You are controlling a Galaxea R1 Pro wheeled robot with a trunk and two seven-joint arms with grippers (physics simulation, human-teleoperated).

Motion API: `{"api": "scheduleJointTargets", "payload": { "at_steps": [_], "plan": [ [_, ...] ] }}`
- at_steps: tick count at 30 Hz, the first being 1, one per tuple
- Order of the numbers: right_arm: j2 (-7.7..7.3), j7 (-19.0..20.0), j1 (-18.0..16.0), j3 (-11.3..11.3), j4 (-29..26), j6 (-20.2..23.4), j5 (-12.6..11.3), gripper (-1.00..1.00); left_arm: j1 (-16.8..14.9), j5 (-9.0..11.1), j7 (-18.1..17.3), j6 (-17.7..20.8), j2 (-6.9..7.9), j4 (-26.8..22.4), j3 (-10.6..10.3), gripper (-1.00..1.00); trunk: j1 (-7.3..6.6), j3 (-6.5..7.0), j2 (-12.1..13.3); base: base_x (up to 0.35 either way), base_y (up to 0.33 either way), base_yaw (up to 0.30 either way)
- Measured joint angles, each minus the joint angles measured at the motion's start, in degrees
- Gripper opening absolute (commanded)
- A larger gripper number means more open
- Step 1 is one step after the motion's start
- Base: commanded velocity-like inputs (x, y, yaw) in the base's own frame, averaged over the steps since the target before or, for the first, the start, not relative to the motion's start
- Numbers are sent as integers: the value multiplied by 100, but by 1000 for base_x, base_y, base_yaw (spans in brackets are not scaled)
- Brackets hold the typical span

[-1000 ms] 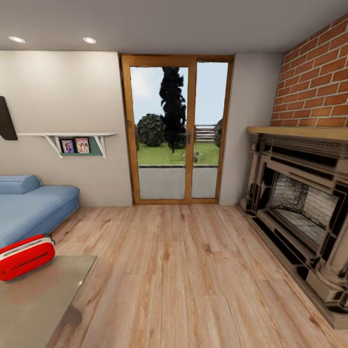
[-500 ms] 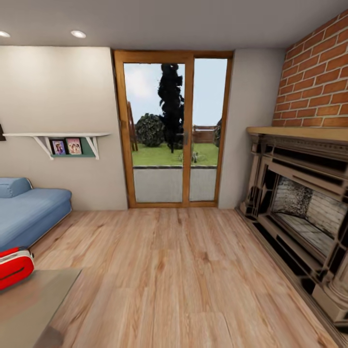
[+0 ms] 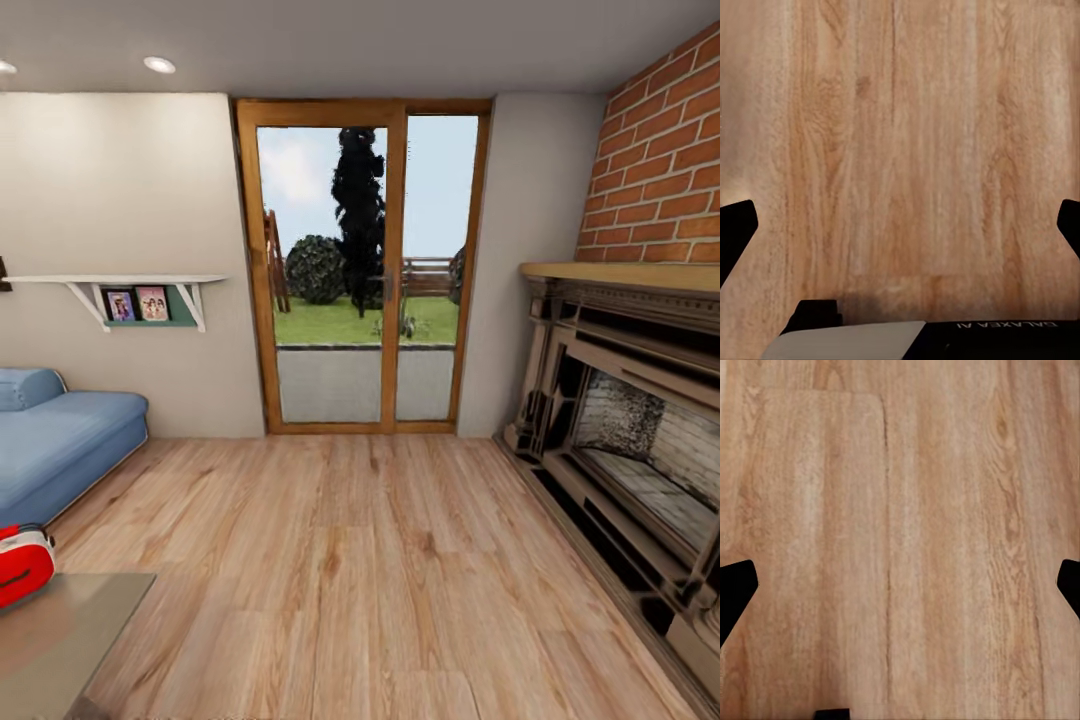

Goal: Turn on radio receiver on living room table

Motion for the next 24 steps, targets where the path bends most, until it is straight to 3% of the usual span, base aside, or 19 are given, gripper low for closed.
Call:
{"api": "scheduleJointTargets", "payload": {
  "at_steps": [14, 24],
  "plan": [
    [0, 0, 0, 37, 8, 0, 6, 100, 0, -12, 13, -8, -73, 0, -25, 100, 0, 0, 0, 1, 0, 247],
    [0, 0, 0, 44, 8, 0, 9, 100, 0, 1, 32, -11, -5, 0, -8, 100, 0, 0, 0, 0, 0, 252]
  ]
}}
